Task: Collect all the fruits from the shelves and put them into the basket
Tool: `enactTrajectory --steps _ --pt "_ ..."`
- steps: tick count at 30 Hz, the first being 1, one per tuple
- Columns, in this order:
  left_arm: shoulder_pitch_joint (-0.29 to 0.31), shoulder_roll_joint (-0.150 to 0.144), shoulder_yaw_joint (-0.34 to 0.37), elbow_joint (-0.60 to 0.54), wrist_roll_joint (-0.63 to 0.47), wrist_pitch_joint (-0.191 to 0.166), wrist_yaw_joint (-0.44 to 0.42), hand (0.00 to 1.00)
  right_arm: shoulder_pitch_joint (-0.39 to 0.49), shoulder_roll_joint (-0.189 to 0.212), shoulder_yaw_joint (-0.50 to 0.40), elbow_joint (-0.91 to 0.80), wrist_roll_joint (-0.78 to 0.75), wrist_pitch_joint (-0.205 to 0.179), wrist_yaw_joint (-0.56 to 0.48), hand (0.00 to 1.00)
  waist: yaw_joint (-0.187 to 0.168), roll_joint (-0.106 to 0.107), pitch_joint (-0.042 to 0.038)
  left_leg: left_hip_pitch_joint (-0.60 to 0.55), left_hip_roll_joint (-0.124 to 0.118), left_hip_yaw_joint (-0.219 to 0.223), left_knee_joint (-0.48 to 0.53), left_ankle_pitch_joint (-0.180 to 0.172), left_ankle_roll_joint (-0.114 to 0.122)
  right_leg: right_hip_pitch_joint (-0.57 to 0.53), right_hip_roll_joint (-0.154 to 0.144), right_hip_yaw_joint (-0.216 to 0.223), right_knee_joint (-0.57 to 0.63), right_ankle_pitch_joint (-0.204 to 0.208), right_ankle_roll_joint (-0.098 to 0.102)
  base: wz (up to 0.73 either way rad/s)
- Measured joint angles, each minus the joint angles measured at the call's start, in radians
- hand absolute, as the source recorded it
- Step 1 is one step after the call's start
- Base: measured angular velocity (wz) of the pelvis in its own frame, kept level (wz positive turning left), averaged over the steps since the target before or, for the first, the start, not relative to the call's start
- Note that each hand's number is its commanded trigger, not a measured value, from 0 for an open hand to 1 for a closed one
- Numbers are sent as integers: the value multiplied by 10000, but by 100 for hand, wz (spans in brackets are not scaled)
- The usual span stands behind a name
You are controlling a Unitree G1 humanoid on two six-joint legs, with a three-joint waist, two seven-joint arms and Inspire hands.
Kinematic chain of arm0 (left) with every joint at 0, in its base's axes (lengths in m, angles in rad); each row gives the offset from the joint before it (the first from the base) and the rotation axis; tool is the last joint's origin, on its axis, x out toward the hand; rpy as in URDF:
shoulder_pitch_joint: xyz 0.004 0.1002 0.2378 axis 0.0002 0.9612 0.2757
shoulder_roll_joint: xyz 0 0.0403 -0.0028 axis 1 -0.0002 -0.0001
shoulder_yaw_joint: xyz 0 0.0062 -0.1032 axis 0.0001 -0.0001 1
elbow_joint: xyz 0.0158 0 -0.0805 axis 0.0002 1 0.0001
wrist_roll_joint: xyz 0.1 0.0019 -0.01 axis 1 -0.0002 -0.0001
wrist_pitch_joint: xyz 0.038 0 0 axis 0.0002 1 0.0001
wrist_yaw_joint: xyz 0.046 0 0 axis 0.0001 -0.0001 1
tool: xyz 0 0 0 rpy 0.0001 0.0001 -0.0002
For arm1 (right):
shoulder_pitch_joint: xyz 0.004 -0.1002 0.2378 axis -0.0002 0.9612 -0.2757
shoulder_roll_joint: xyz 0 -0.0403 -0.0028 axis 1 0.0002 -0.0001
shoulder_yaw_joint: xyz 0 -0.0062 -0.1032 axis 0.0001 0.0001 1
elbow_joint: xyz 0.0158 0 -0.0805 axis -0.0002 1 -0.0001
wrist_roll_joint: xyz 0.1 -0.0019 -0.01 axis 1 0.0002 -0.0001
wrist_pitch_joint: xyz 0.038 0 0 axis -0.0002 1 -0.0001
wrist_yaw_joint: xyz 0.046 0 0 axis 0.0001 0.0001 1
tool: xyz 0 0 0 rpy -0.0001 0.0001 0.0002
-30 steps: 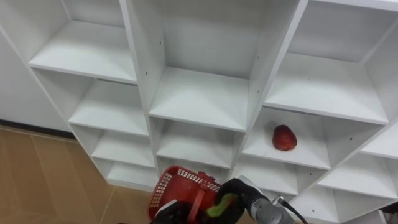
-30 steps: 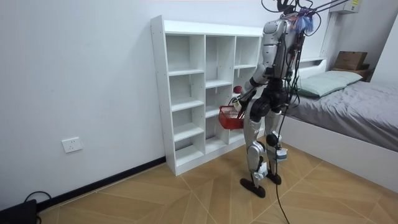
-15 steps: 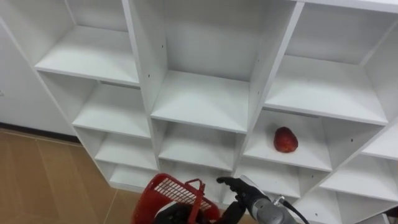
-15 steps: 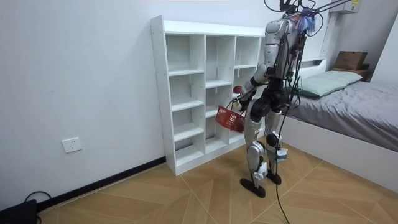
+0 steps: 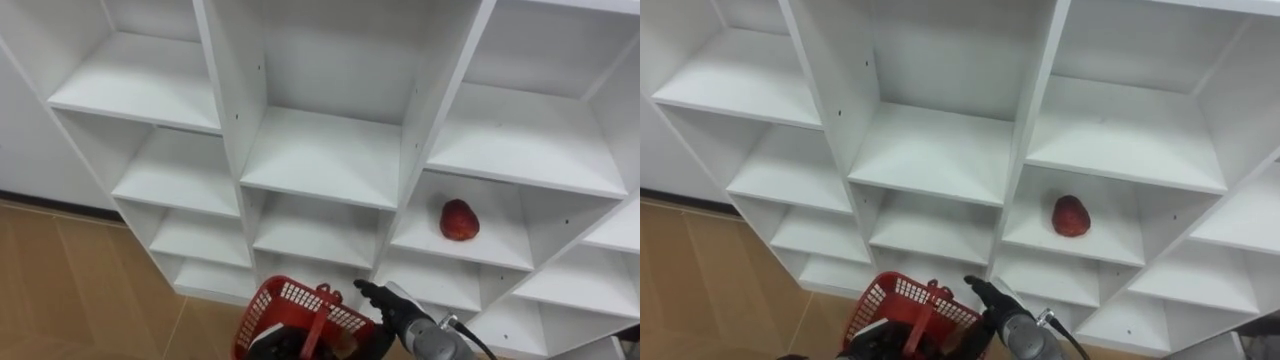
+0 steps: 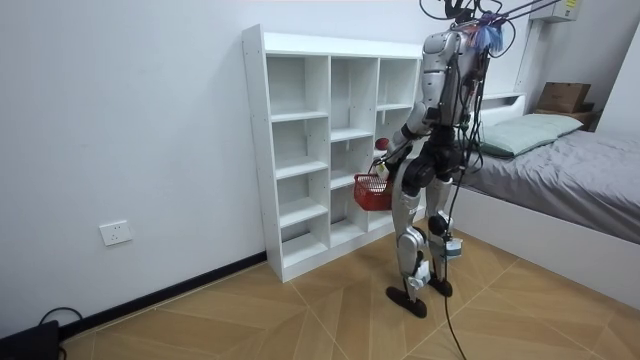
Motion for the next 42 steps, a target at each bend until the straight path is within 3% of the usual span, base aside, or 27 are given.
enactTrajectory --steps 6,11,21,26,32,42 --pt "0 1 0 0 -2 0 -2 100 0 0 0 0 -3 0 4 0 -1 6 -28 7 1 -7 11 0 0 2 0 4 17 1 -1 0" --pt "1 2 8 1 -3 0 -4 100 0 0 0 0 0 0 3 0 -4 46 -186 77 1 -20 10 0 0 69 -1 5 26 1 -2 0" --pt "0 14 41 1 -21 -1 2 100 -1 -62 -5 -59 210 -18 -50 0 -25 64 -158 87 5 38 24 0 -1 93 4 39 17 3 -4 0" --pt "5 3 418 0 -20 -3 29 100 66 -199 -621 -935 224 -93 -79 0 -101 220 -31 65 3 80 6 -2 2 52 8 75 -23 1 -2 0" --pt "53 9 927 -1 -18 -45 226 100 264 -399 -1094 -1868 140 -457 -310 0 -318 265 -80 97 0 91 -13 -6 -3 145 18 27 -153 1 -1 1" --pt "232 146 1796 64 -37 -200 605 100 1421 -820 -1632 -3619 146 -473 -570 0 -550 327 -160 483 44 375 -229 -32 -18 295 42 312 -90 0 -1 -8"
